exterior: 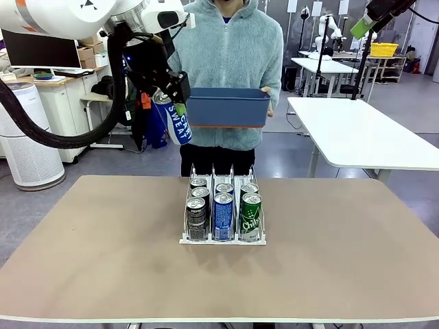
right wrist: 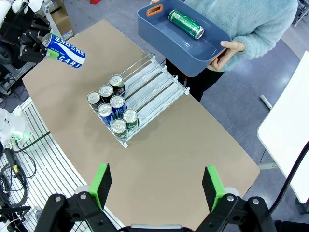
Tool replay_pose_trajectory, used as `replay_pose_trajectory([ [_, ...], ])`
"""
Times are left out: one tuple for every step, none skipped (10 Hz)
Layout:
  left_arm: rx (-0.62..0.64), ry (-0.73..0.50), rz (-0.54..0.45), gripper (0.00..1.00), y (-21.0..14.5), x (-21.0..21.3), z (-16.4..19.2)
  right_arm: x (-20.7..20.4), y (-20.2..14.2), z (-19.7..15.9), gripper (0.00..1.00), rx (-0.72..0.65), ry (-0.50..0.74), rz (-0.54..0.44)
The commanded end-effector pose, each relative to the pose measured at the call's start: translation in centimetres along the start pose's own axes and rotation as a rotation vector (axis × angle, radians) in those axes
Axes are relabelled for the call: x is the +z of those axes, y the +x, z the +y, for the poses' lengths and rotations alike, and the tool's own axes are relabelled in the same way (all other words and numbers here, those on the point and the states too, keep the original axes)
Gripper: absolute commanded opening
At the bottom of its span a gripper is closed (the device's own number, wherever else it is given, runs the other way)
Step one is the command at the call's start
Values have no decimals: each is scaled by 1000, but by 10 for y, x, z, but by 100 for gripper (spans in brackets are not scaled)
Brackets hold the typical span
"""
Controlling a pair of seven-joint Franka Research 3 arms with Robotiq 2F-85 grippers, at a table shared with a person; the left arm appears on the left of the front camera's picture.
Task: Fill the beverage cans into the dispenser.
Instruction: Place the picked Ionic drink in the line of the Automatic Can Dispenser with the same cans.
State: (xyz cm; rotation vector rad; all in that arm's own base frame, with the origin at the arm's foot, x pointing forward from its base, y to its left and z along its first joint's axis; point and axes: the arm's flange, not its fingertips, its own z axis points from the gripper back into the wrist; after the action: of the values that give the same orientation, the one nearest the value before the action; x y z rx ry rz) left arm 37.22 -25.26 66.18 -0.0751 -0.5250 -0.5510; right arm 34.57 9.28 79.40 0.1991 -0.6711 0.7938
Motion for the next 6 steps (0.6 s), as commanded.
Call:
replay_pose_trajectory([
  [140,64,27,57,2,-6,-30,0,0,0,100,-8,1,-1],
  [141,50,26,57,-4,-7,-51,0,0,0,100,-8,1,-1],
  [141,51,32,57,-12,-10,-74,0,0,0,100,-8,1,-1],
  [115,35,44,57,-20,-16,-95,0,0,0,100,-8,1,-1],
  [92,-4,47,57,-27,-27,-116,0,0,0,100,-8,1,-1],
  [70,-21,54,57,-35,-41,-130,0,0,0,100,-8,1,-1],
])
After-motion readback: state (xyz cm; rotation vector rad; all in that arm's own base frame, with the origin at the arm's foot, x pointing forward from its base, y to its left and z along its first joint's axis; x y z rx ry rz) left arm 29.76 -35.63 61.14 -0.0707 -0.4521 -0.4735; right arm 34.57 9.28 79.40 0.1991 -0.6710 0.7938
